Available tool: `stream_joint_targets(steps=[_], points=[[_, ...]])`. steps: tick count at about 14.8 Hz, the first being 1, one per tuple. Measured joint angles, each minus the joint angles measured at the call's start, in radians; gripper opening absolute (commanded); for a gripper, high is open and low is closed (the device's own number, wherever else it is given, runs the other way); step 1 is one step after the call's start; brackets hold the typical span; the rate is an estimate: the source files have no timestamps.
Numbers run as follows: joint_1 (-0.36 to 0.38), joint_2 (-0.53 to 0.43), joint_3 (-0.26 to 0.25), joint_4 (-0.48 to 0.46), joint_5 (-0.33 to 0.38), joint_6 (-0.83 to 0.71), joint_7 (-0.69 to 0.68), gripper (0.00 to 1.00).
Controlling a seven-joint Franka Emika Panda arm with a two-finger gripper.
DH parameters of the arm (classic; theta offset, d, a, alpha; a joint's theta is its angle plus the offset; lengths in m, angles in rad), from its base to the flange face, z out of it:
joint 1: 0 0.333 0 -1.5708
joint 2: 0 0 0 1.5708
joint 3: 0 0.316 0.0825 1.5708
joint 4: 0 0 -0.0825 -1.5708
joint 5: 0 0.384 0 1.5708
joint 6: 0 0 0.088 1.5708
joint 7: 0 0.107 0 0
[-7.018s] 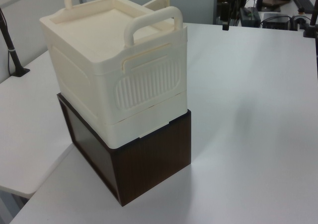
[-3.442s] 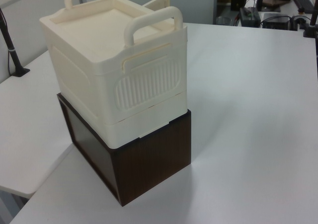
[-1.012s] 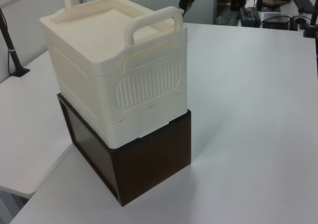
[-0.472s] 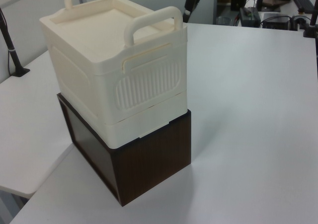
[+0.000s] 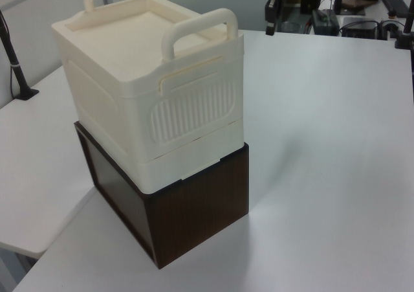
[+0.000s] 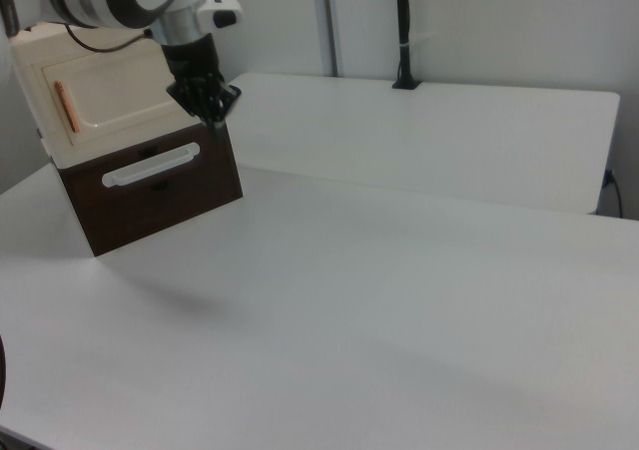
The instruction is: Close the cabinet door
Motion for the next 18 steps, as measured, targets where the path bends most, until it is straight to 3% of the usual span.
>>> stream_joint_targets(steps=[1, 3, 6, 8, 9, 18], points=[[-0.003, 0.000, -0.010, -0.004, -0.027, -0.009, 0.003, 0.05], [-0.007, -0.002, -0.021, -0.013, -0.083, -0.023, 0.038, 0.19], [-0.006, -0.021, -0.023, -0.056, -0.121, -0.026, 0.084, 0.67], [-0.006, -0.044, -0.023, -0.084, -0.121, -0.026, 0.089, 0.93], [-0.006, -0.055, -0.023, -0.095, -0.121, -0.026, 0.089, 1.00], [-0.002, -0.085, -0.022, -0.135, -0.121, -0.086, 0.090, 1.00]])
